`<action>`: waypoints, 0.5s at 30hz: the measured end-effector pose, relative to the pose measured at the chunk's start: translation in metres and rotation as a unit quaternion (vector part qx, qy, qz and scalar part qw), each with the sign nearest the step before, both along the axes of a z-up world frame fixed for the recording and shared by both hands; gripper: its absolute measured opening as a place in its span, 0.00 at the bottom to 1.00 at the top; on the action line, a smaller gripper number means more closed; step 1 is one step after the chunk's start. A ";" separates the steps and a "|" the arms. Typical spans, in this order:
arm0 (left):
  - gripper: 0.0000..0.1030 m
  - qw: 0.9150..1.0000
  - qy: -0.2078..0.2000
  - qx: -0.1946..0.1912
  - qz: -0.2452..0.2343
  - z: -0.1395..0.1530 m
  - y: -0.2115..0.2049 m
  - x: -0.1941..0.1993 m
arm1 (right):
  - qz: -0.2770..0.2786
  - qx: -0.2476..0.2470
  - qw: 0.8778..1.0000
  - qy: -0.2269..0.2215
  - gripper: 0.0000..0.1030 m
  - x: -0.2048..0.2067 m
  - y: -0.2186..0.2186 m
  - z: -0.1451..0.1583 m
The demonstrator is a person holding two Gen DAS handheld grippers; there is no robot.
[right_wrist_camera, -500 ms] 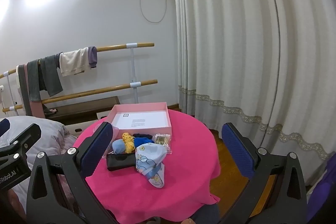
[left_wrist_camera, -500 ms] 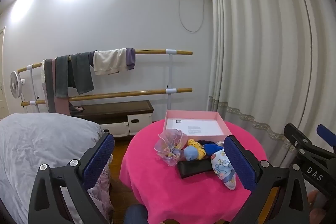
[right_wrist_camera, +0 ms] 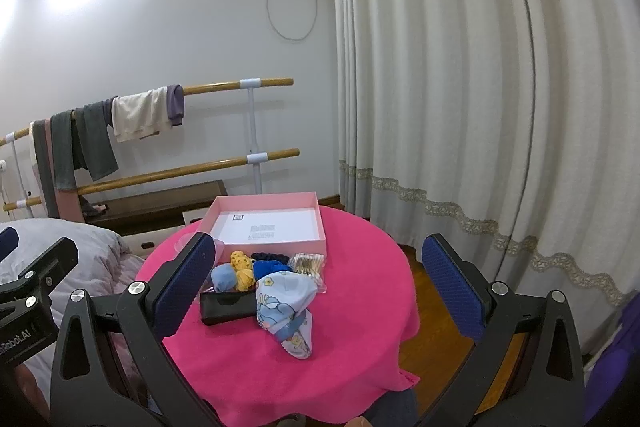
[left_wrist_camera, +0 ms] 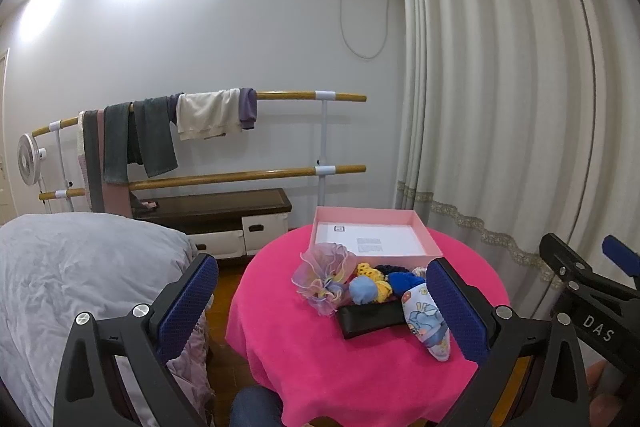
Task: Organize soft objects
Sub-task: 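Move the left tool toward the lilac organza bow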
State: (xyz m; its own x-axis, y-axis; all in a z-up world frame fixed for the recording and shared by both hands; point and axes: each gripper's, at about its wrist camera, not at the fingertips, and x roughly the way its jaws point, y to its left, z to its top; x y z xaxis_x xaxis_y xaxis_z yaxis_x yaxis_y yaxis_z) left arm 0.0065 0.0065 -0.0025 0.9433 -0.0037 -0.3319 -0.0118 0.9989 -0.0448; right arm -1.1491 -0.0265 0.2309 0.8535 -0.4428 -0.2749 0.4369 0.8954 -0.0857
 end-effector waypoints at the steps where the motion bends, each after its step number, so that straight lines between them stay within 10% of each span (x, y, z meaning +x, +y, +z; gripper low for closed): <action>1: 1.00 1.000 -0.002 0.000 0.001 -0.001 -0.004 -0.008 | 0.000 0.000 1.000 0.001 1.00 0.001 0.000 0.000; 15: 1.00 0.995 0.103 -0.006 0.009 -0.051 0.016 0.070 | 0.016 0.021 0.997 0.073 1.00 0.054 -0.017 -0.041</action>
